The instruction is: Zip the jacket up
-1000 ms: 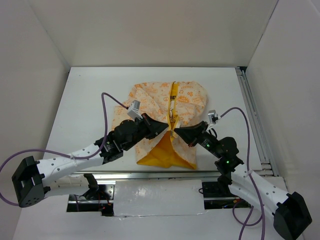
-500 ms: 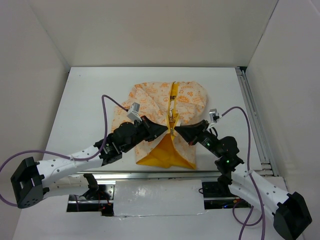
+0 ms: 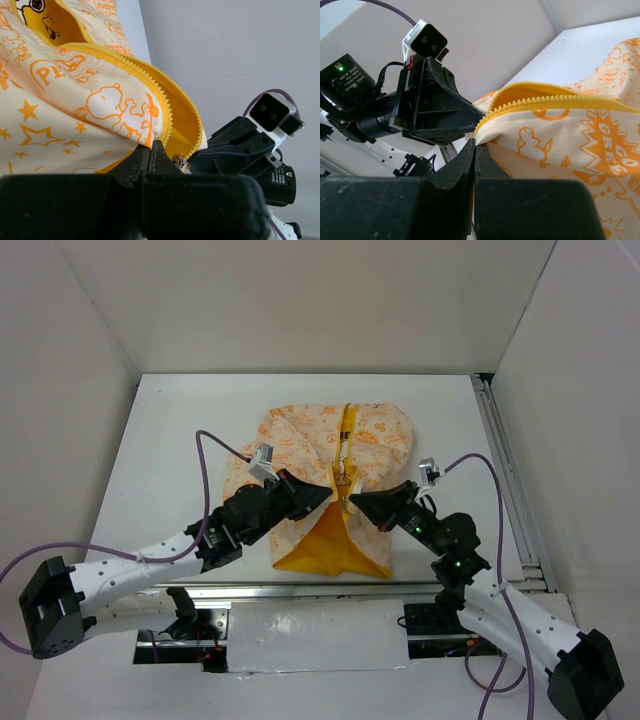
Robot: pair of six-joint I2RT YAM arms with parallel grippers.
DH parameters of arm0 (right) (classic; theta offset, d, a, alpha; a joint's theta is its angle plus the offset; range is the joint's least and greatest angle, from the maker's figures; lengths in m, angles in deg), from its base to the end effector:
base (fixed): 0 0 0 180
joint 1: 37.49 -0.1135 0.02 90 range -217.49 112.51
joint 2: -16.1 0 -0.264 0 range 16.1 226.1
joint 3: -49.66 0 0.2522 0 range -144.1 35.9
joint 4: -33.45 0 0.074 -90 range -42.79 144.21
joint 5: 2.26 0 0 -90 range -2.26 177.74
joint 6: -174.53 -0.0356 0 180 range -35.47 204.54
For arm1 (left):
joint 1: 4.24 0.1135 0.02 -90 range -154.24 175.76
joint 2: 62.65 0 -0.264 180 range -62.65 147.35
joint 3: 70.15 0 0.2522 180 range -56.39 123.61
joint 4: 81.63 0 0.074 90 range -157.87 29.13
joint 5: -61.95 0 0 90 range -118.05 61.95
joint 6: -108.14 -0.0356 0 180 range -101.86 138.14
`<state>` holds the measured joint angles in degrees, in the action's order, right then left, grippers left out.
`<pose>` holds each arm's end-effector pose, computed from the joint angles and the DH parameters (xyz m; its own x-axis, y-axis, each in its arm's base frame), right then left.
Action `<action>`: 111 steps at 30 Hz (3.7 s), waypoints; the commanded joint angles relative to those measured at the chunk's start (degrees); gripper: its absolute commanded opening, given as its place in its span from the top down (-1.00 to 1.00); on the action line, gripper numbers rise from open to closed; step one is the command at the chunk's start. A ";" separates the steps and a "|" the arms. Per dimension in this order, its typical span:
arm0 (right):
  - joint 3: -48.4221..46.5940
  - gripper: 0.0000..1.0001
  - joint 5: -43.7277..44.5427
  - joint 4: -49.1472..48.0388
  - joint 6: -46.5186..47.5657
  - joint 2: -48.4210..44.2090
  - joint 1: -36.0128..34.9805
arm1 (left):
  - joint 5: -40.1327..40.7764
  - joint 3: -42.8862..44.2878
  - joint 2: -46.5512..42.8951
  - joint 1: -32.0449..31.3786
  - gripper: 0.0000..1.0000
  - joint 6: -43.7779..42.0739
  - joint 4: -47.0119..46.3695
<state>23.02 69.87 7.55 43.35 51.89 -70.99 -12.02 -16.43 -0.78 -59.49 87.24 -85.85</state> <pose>0.1258 0.0964 0.2589 -0.3263 0.5355 -0.7789 -0.7380 0.3705 0.5639 0.1524 -0.2024 0.3031 -0.6050 -0.7032 -0.3736 0.1892 0.3288 -0.9253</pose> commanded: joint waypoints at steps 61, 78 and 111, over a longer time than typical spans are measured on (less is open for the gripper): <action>-2.94 1.00 -1.29 -6.48 -2.32 4.02 0.18 | 2.60 1.61 -1.66 -0.39 1.00 -2.74 -3.91; -2.94 1.00 -1.38 -11.05 -3.63 7.01 0.01 | 1.46 0.55 -2.01 -0.39 1.00 -3.19 -5.23; -4.78 1.00 6.07 -11.77 -5.22 11.05 -3.31 | -5.75 -0.07 -1.75 -0.39 1.00 -3.71 -3.56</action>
<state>22.49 71.54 -2.79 36.26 62.51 -71.73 -15.30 -19.38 -3.19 -59.51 84.09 -88.84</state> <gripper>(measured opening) 0.009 0.034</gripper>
